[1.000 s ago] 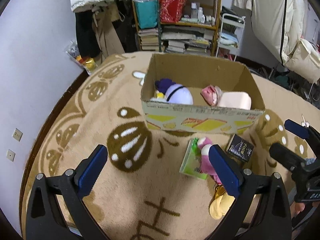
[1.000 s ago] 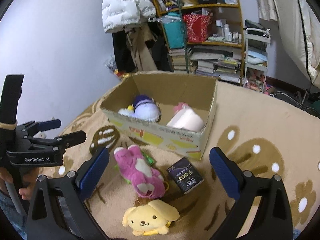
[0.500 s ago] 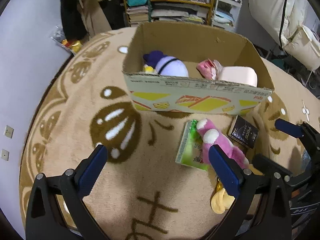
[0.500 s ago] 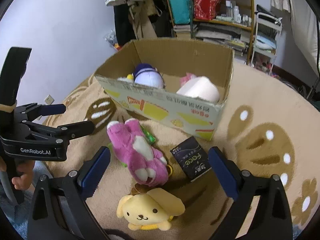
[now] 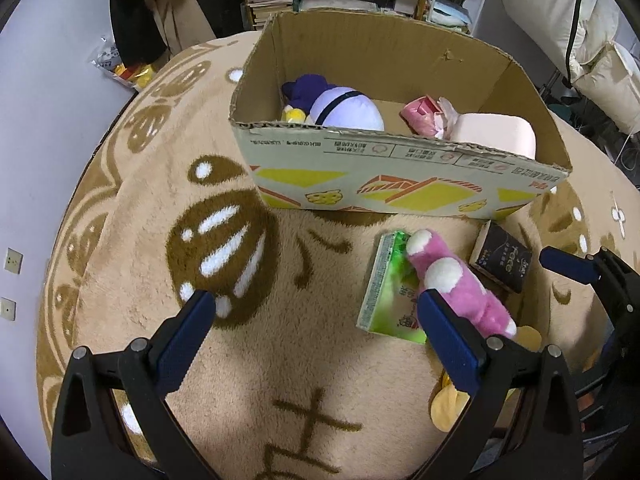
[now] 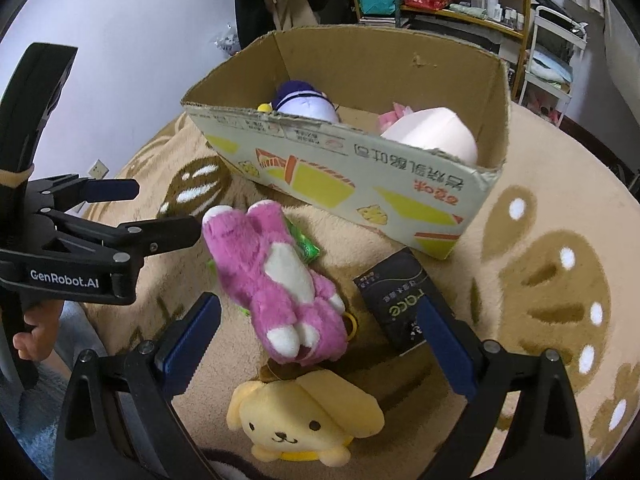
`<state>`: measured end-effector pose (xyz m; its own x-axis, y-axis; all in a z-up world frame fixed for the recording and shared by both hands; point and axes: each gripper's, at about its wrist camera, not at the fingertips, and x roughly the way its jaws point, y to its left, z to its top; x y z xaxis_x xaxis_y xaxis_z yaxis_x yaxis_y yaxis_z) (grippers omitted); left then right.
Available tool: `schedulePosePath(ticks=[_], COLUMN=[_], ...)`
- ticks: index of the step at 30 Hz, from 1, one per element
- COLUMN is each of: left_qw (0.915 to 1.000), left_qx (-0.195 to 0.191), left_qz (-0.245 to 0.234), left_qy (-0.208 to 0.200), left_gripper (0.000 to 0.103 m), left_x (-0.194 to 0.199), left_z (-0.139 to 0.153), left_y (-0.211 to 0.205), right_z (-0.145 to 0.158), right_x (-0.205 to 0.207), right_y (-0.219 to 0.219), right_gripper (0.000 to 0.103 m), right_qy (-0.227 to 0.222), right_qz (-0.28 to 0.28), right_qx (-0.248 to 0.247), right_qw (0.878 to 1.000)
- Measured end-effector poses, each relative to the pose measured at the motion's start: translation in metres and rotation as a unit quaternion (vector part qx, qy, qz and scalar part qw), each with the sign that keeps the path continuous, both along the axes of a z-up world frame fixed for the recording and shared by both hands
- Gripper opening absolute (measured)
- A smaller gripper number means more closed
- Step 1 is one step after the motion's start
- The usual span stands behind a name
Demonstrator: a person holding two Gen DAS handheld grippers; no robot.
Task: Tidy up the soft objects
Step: 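Grasp the pink plush toy with the right tool while the left tool grasps the green tissue pack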
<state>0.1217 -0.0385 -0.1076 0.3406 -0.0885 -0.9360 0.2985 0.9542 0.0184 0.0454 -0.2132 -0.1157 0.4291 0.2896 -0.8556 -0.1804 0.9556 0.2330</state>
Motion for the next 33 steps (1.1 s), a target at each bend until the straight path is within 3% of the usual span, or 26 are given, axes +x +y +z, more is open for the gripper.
schedulePosePath(ticks=[8, 12, 17, 19, 28, 31, 33], left_qw=[0.9998, 0.9994, 0.9984, 0.9979, 0.9941, 0.9931, 0.9919], left_qx=[0.001, 0.0, -0.012, -0.018, -0.039, -0.034, -0.042], left_qz=[-0.002, -0.006, -0.021, -0.03, -0.049, -0.047, -0.046], left_qy=[0.021, 0.034, 0.051, 0.055, 0.088, 0.101, 0.11], left_gripper=[0.1, 0.1, 0.1, 0.1, 0.098, 0.089, 0.088], left_x=[0.005, 0.006, 0.007, 0.007, 0.013, 0.016, 0.018], left_z=[-0.011, -0.017, -0.023, -0.026, -0.048, -0.058, -0.063], left_y=[-0.003, -0.005, -0.011, -0.014, -0.027, -0.03, -0.03], right_z=[-0.009, -0.017, -0.026, -0.027, -0.026, -0.027, -0.027], right_x=[0.006, 0.011, 0.015, 0.015, 0.011, 0.012, 0.012], right_y=[0.012, 0.019, 0.026, 0.028, 0.007, 0.006, 0.006], right_gripper=[0.1, 0.085, 0.047, 0.04, 0.039, 0.039, 0.039], right_qy=[0.011, 0.028, 0.039, 0.038, 0.052, 0.053, 0.054], right_qz=[0.023, 0.039, 0.054, 0.055, 0.013, 0.013, 0.015], right_qx=[-0.005, 0.002, -0.003, -0.017, -0.016, -0.017, -0.02], right_qw=[1.0, 0.999, 0.998, 0.998, 0.998, 0.998, 0.998])
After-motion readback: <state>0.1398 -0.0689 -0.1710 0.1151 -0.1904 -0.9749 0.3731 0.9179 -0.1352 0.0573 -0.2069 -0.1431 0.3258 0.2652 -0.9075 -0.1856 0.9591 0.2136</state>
